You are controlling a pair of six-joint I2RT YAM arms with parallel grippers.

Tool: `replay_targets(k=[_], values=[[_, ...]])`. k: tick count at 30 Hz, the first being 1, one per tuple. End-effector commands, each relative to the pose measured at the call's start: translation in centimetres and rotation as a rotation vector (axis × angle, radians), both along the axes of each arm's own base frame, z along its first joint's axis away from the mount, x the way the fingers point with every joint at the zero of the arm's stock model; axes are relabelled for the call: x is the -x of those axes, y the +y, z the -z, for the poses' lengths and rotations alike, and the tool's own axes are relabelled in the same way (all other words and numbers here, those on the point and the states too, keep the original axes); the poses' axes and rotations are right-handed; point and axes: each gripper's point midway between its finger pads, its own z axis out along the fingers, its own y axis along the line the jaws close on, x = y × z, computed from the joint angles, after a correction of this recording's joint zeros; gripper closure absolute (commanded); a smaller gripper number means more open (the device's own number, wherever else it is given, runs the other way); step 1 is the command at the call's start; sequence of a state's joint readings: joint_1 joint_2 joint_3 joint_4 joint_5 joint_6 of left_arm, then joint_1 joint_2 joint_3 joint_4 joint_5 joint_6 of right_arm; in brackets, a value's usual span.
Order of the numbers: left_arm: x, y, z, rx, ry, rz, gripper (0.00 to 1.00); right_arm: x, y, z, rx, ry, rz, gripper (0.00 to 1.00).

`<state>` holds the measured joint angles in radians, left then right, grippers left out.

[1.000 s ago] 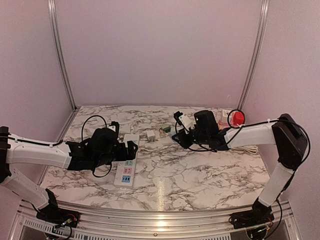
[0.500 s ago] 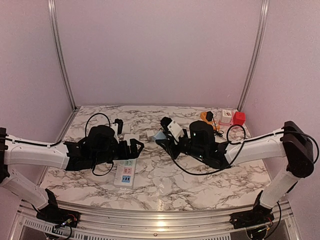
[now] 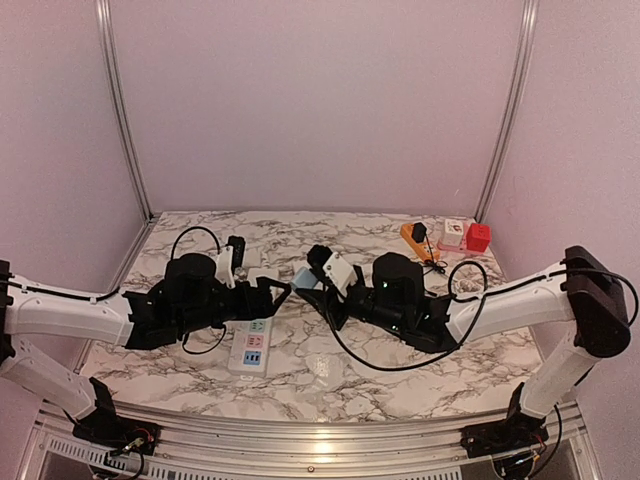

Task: Insert the plug
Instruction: Pass from the right arm to the left

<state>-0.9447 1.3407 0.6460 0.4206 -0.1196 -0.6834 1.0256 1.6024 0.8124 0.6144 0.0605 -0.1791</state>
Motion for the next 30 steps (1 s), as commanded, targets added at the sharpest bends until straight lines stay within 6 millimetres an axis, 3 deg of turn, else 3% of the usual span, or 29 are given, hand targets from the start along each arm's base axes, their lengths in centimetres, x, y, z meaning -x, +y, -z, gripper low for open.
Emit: replay_targets(k=[1, 23, 30], values=[[0.5, -0.4, -3.5, 0.112, -0.089, 0.037, 0.07, 0.4, 0.6, -2.0, -0.052, -0.045, -0.006, 0.75], [2.4, -2.5, -4.3, 0.242, -0.087, 0.180, 0.17, 2.9, 3.1, -2.2, -0.080, -0.051, -0.074, 0.76], [2.6, -2.6, -4.2, 0.252, -0.081, 0.191, 0.20, 2.7, 3.3, -3.0, -0.119, -0.052, -0.055, 0.76]])
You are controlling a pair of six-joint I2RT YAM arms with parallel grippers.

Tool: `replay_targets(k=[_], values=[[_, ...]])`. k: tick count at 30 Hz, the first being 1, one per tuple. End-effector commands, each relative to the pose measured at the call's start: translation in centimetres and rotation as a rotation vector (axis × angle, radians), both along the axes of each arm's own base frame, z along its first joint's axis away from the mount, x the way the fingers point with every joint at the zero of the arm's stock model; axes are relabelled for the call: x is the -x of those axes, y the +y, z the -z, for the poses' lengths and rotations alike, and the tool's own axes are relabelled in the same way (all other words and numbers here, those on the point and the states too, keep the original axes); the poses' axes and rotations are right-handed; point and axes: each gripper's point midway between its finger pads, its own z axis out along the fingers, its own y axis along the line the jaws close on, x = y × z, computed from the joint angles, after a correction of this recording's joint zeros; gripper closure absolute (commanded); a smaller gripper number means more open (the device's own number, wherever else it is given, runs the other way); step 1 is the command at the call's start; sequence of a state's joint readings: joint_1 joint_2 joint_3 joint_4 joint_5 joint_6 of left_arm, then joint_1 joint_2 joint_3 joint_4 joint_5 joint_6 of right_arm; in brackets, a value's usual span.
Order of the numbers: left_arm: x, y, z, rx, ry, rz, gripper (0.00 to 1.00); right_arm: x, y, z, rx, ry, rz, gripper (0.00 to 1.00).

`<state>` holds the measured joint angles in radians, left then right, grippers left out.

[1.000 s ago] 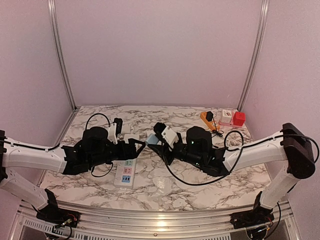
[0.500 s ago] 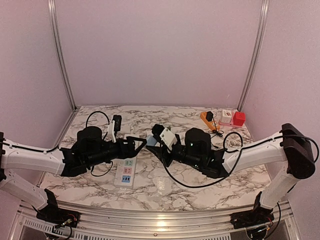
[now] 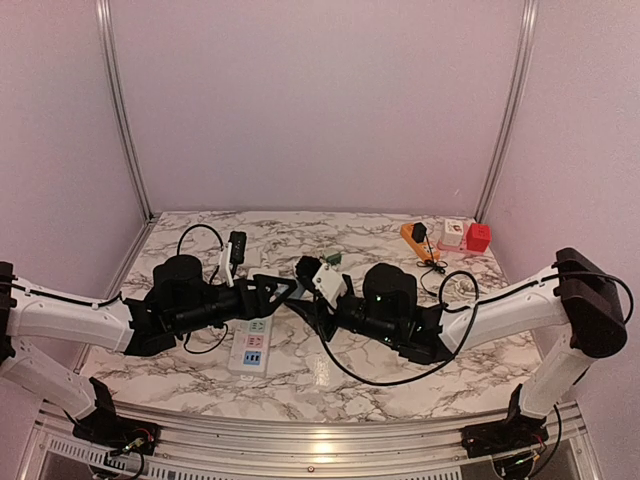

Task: Insert the plug
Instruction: Pass from the right arm to the left

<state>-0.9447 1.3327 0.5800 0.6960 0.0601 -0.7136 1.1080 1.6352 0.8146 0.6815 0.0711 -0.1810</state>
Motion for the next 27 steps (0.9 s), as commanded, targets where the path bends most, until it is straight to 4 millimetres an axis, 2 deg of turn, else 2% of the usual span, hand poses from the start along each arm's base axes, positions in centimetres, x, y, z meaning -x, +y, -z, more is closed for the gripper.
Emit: replay_targets(k=[1, 15, 17, 21, 27], values=[[0.41, -0.30, -0.37, 0.031, -0.014, 0.024, 0.20, -0.48, 0.84, -2.90, -0.090, -0.029, 0.021, 0.76], [0.43, -0.54, -0.26, 0.038, -0.011, 0.031, 0.29, -1.07, 1.22, -2.75, -0.079, -0.034, 0.042, 0.76], [0.39, -0.47, -0.23, 0.037, -0.013, 0.028, 0.33, -1.08, 1.25, -2.67, -0.079, -0.033, 0.042, 0.76], [0.36, -0.27, -0.25, 0.040, -0.016, 0.021, 0.48, -0.99, 1.39, -2.39, -0.077, -0.027, 0.034, 0.76], [0.45, -0.10, -0.10, 0.043, -0.014, 0.018, 0.58, -1.08, 1.45, -2.03, -0.078, -0.018, 0.038, 0.76]])
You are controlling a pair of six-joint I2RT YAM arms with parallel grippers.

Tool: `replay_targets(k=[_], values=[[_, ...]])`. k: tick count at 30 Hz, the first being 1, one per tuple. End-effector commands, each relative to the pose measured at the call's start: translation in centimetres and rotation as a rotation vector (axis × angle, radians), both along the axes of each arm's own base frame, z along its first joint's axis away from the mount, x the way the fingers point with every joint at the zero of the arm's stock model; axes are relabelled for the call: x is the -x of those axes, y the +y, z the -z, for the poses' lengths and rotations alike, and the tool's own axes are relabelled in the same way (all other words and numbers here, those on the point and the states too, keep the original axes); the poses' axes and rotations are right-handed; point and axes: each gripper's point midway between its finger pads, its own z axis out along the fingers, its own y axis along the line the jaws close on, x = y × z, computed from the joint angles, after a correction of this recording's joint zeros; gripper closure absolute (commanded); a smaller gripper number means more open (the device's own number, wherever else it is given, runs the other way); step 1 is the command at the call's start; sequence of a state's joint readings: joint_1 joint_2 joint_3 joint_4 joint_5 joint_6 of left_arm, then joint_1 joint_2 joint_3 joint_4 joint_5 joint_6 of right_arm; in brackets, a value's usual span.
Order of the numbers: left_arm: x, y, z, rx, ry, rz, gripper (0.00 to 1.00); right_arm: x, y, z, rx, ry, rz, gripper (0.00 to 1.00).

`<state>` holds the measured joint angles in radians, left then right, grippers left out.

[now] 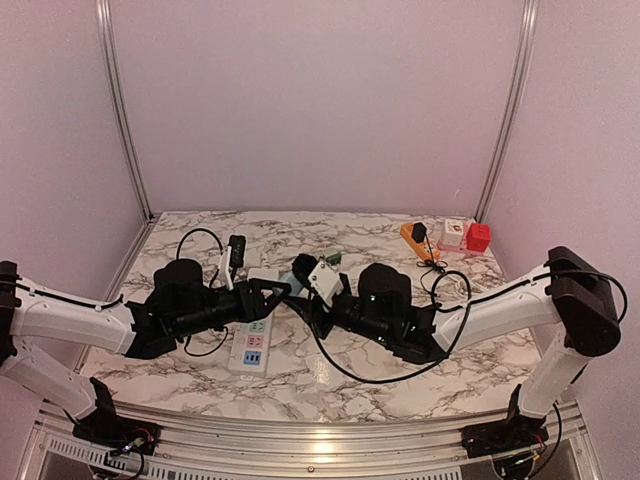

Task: Insert the plug
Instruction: Pass from the right arm to the left, then pass from the left arm to the right

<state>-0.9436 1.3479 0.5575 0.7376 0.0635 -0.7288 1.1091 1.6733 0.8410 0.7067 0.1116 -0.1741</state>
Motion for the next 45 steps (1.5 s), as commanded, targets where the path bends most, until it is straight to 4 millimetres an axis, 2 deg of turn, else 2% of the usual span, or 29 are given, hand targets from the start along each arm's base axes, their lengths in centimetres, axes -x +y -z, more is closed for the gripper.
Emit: replay_targets(k=[1, 6, 11, 12, 15, 20, 21, 22, 25, 28, 33, 36, 39, 45], values=[[0.4, -0.1, -0.6, 0.030, -0.023, 0.019, 0.59, -0.2, 1.0, -2.0, -0.065, -0.015, -0.002, 0.76], [0.4, -0.2, -0.6, 0.030, -0.024, 0.021, 0.70, -0.3, 1.1, -2.2, -0.071, -0.018, -0.001, 0.75], [0.4, 0.0, -0.3, 0.026, -0.022, 0.012, 0.98, -0.2, 1.2, -2.1, -0.069, -0.018, -0.004, 0.65], [0.3, 0.1, -0.3, 0.025, -0.022, 0.004, 1.00, -0.1, 1.2, -2.2, -0.070, -0.018, -0.005, 0.62], [0.0, 0.7, -0.4, 0.024, -0.032, -0.024, 1.00, -0.1, 1.0, -2.1, -0.065, -0.020, -0.004, 0.49], [-0.4, 2.1, -0.4, -0.029, -0.059, -0.086, 1.00, 0.0, -0.4, -2.1, -0.047, -0.040, 0.027, 0.16], [-0.5, 2.2, -0.3, -0.054, -0.060, -0.089, 1.00, 0.1, -0.7, -2.0, -0.032, -0.051, 0.029, 0.05], [-0.6, 2.1, -0.3, -0.078, -0.064, -0.088, 1.00, 0.2, -1.0, -1.9, -0.011, -0.066, 0.028, 0.02], [-0.3, 1.9, 0.9, -0.175, -0.054, -0.053, 1.00, 0.5, -1.5, -0.6, 0.130, -0.144, 0.007, 0.01], [0.2, 1.6, 1.5, -0.238, -0.054, -0.010, 1.00, 1.0, -2.1, 1.5, 0.352, -0.253, -0.059, 0.01], [1.3, 0.9, 2.2, -0.304, -0.066, 0.088, 1.00, 3.2, -3.8, 3.8, 0.592, -0.454, -0.231, 0.02], [2.1, 0.2, 2.0, -0.301, -0.070, 0.154, 1.00, 4.2, -4.9, 2.7, 0.579, -0.609, -0.258, 0.02], [3.0, -0.6, 1.7, -0.281, -0.066, 0.226, 1.00, 5.6, -4.9, 2.1, 0.556, -0.700, -0.330, 0.02], [4.5, -1.8, 1.6, -0.256, -0.048, 0.336, 1.00, 7.2, -3.3, 2.5, 0.550, -0.678, -0.473, 0.02]])
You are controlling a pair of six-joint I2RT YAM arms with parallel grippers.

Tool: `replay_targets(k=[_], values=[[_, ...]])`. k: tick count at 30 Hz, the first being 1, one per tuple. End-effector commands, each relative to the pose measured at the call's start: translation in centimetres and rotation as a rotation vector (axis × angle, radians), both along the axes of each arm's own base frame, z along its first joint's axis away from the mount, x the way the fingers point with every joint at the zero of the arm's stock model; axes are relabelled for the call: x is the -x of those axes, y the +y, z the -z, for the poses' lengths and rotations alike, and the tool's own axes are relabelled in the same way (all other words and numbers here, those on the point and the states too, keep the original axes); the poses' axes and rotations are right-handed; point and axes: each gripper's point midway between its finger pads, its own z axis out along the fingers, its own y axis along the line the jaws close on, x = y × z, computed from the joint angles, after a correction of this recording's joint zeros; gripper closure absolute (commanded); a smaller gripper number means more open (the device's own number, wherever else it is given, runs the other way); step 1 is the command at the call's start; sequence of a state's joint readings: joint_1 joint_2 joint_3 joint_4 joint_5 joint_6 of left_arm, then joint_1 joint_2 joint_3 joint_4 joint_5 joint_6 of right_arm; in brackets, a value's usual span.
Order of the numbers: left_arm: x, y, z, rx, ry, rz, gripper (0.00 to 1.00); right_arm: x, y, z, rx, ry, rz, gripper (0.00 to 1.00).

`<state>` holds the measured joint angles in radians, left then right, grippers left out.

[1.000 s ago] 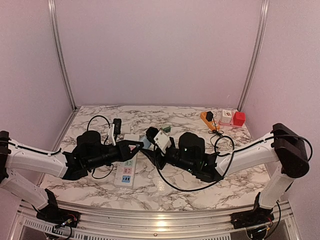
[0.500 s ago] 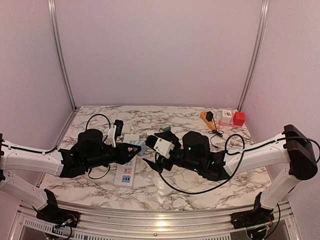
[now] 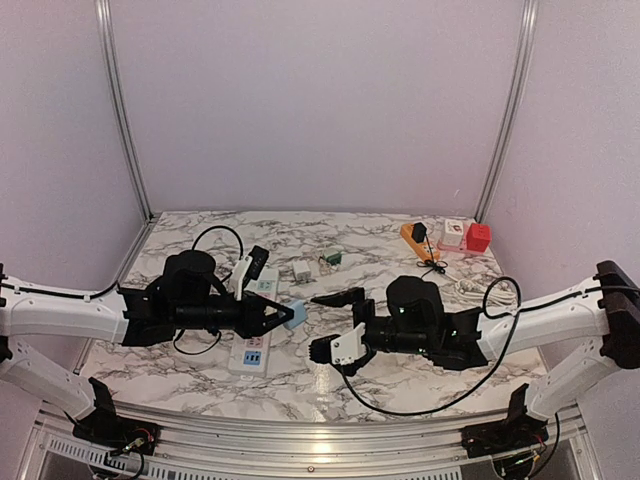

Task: Insert the plug
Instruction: Pass from the left arm to the right

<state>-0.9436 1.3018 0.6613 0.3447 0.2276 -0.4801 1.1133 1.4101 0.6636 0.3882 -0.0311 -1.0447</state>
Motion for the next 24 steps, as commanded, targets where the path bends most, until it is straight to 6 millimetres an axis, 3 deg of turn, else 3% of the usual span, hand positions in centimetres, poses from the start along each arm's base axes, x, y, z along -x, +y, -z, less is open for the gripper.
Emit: replay_targets(k=[1, 6, 16, 19, 22, 24], values=[[1.5, -1.4, -0.8, 0.021, 0.011, 0.123, 1.00, 2.2, 2.1, -1.6, -0.010, -0.005, -0.172, 0.02], [2.3, -1.8, -0.6, 0.024, 0.028, 0.170, 1.00, 3.7, 2.8, -3.0, -0.079, 0.023, -0.256, 0.03], [3.8, -2.2, -1.4, 0.048, 0.015, 0.266, 1.00, 2.4, 3.4, -1.2, -0.016, 0.012, -0.211, 0.10], [4.1, -2.2, -1.4, 0.048, 0.012, 0.278, 1.00, 2.5, 3.5, -0.8, -0.003, 0.024, -0.219, 0.22], [4.3, -2.2, -1.2, 0.047, 0.019, 0.289, 1.00, 2.6, 3.5, -0.8, -0.005, 0.027, -0.222, 0.45], [4.4, -2.2, -1.0, 0.045, 0.023, 0.294, 1.00, 2.6, 3.5, -0.8, -0.008, 0.027, -0.221, 0.48]])
